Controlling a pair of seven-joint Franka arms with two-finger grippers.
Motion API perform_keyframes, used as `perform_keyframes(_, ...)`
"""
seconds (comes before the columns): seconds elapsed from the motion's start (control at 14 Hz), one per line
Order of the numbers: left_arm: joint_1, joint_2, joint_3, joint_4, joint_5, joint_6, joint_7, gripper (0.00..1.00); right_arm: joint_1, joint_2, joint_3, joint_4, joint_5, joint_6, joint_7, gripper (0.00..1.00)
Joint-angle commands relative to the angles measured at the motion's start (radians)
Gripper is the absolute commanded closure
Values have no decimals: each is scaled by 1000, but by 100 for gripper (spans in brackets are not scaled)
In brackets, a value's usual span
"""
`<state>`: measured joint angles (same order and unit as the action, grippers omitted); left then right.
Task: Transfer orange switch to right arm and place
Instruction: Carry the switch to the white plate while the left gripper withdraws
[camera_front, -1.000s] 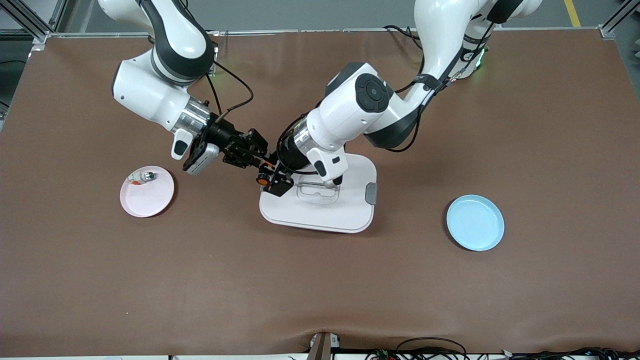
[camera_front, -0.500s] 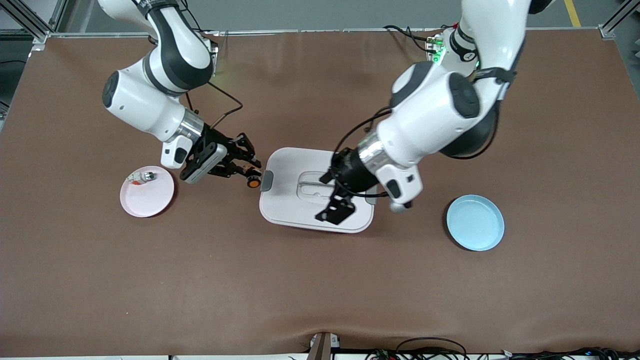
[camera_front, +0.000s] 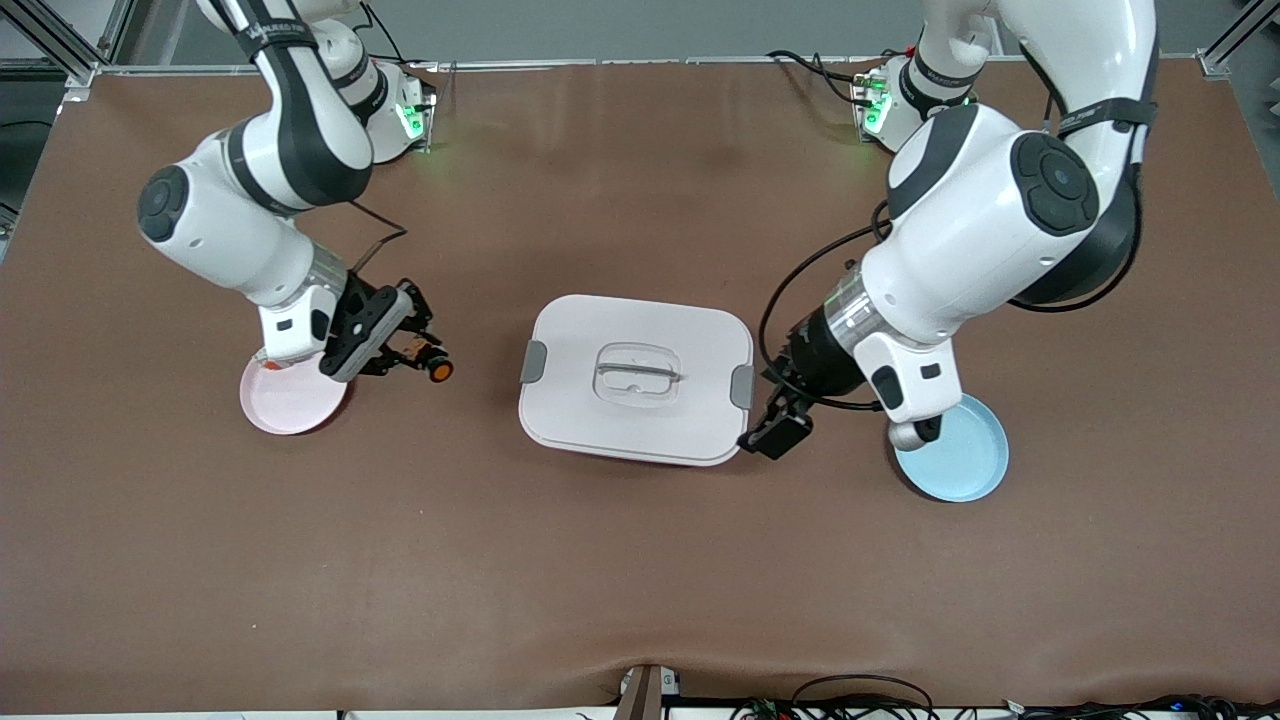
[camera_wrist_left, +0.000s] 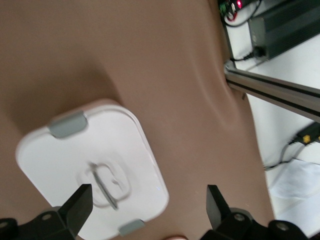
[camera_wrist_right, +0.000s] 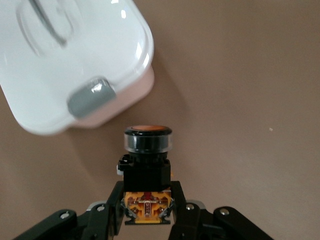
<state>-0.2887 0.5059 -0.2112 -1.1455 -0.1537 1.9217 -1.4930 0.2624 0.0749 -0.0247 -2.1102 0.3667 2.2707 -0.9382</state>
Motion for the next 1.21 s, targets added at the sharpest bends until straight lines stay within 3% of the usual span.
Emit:
perform_keyframes(0.0,63,-55,-1,-37,63,-100,150,0,-84,-21,12,-8,-119,-42,-167,100)
perform_keyframes(0.21,92,-58,3,-39,92,-124,330,0,-155,-18,12,-22,-179,-33,-360,100)
perform_keyframes(0.5,98,-64,-1,-36,241,-193,514,0,-201,-15,12,-45,-310,13,-480,100)
perform_keyframes(0.71,123,-90,1,-37,249,-259,562,0,-238,-4,12,-97,-312,102,-554,100)
perform_keyframes(0.93,137,-107,-1,-37,350,-355,703,0,-281,43,12,-97,-313,127,-634,100)
perform_keyframes(1.14,176,-144,-1,-39,367,-431,747,0,-321,97,12,-99,-315,171,-700,100)
